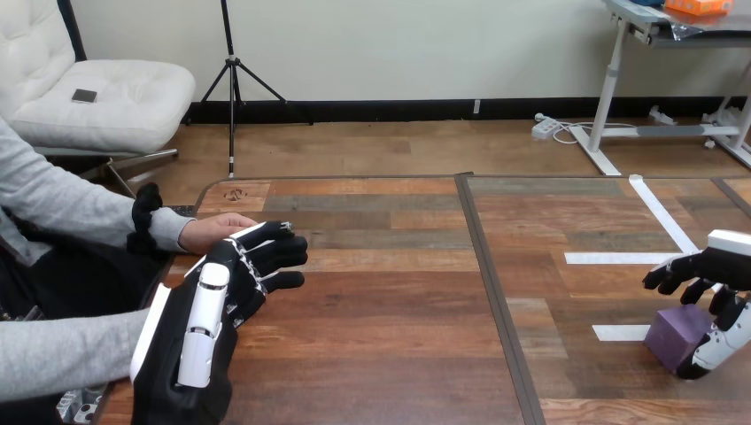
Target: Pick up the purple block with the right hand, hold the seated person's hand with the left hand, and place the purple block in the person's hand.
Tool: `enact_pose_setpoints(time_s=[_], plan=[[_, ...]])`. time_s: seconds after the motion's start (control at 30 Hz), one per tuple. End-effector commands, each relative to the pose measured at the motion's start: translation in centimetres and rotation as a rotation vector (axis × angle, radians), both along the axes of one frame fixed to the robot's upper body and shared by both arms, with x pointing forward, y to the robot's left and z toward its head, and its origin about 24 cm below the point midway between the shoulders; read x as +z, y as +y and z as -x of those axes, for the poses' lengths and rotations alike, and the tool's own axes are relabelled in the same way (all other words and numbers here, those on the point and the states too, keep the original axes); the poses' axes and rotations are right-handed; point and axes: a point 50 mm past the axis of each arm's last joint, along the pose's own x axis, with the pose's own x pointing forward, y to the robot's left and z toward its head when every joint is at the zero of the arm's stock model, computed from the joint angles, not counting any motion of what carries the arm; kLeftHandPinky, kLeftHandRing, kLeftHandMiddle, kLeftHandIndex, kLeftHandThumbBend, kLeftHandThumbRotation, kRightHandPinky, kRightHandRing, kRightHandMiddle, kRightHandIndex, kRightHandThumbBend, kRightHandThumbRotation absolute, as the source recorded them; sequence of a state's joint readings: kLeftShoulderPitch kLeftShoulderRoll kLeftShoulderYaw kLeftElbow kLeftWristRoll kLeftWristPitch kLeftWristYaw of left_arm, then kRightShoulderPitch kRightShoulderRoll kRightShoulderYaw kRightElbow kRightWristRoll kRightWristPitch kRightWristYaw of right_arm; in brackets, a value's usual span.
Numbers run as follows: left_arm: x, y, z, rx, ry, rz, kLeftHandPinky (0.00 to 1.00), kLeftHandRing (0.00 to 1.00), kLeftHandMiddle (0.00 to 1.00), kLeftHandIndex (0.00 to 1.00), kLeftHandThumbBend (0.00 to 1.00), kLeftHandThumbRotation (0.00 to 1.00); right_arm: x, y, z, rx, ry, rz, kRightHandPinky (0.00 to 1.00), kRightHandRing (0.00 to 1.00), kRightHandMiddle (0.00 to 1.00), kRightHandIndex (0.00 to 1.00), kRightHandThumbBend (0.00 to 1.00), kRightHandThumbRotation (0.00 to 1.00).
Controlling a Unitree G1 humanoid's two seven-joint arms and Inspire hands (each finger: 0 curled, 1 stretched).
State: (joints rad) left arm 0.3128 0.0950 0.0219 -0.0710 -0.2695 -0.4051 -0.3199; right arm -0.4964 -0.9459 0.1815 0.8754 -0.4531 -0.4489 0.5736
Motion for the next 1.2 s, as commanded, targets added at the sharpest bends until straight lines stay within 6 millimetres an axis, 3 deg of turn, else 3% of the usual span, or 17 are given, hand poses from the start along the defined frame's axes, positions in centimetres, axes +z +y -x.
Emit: enact_pose_setpoints(time_s=[0.0,0.6,0.83,1.17], plan=[[1.4,0.1,-0.8,-0.013,-0.084,0.01,0.69,0.74,0.71,0.7,0.39,1.0,0.5,0.8,-0.9,0.021,-0.043,-0.003,0.72,0.83,0.87,0.86,1.0,0.07],[1.3,0.3,-0.9,-0.041,-0.094,0.04,0.7,0.76,0.71,0.71,0.48,1.0,-0.6,1.3,-1.2,0.05,-0.04,0.084,0.68,0.8,0.85,0.84,1.0,0.01],[1.3,0.3,-0.9,-0.015,-0.124,0.058,0.69,0.73,0.69,0.69,0.5,1.0,-0.9,1.6,-1.2,0.097,-0.053,0.106,0.63,0.73,0.78,0.79,1.0,0.0],[1.1,0.5,-1.0,-0.015,-0.174,0.096,0.58,0.68,0.66,0.67,0.56,1.0,-1.7,1.8,-1.2,0.105,-0.072,0.16,0.57,0.63,0.68,0.67,0.96,0.0]])
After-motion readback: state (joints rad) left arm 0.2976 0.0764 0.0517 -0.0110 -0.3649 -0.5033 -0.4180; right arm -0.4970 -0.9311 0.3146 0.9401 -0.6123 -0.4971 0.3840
